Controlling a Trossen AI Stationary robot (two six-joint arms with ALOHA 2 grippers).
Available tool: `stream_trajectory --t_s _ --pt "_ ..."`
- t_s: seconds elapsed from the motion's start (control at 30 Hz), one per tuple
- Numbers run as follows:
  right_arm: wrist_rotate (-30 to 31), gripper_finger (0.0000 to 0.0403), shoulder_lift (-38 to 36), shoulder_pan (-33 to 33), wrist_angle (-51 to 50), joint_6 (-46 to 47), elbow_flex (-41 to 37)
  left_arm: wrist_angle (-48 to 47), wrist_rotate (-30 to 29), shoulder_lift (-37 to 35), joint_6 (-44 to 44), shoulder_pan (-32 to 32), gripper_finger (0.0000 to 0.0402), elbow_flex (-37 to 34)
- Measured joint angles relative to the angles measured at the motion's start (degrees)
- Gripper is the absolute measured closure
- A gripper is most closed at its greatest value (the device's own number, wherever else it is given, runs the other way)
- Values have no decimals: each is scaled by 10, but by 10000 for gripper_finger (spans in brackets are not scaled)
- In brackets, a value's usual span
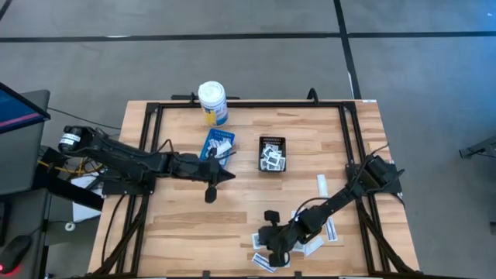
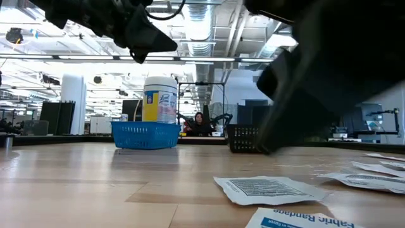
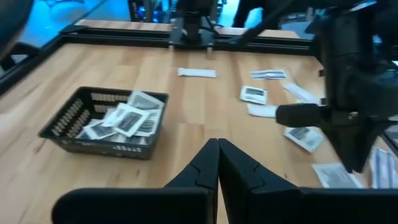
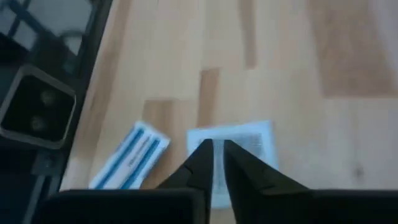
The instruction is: Pick & Place First Aid Supplies
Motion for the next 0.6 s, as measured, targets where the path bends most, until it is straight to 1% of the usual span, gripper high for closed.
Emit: stream_trajectory --t_s 0.1,0.17,0.37,0.5,0.6 --pt "1 332 21 8 7 -1 1 -1 2 0 0 -6 395 0" --pt "6 307 32 8 10 -19 1 -1 2 0 0 -7 394 0" --pt "63 238 34 7 7 -77 1 -3 1 0 0 -7 394 0" --pt "66 199 33 2 -28 -77 2 -4 0 0 0 -7 394 0" --pt "67 181 31 -7 -47 -63 3 -6 0 0 0 -7 392 0"
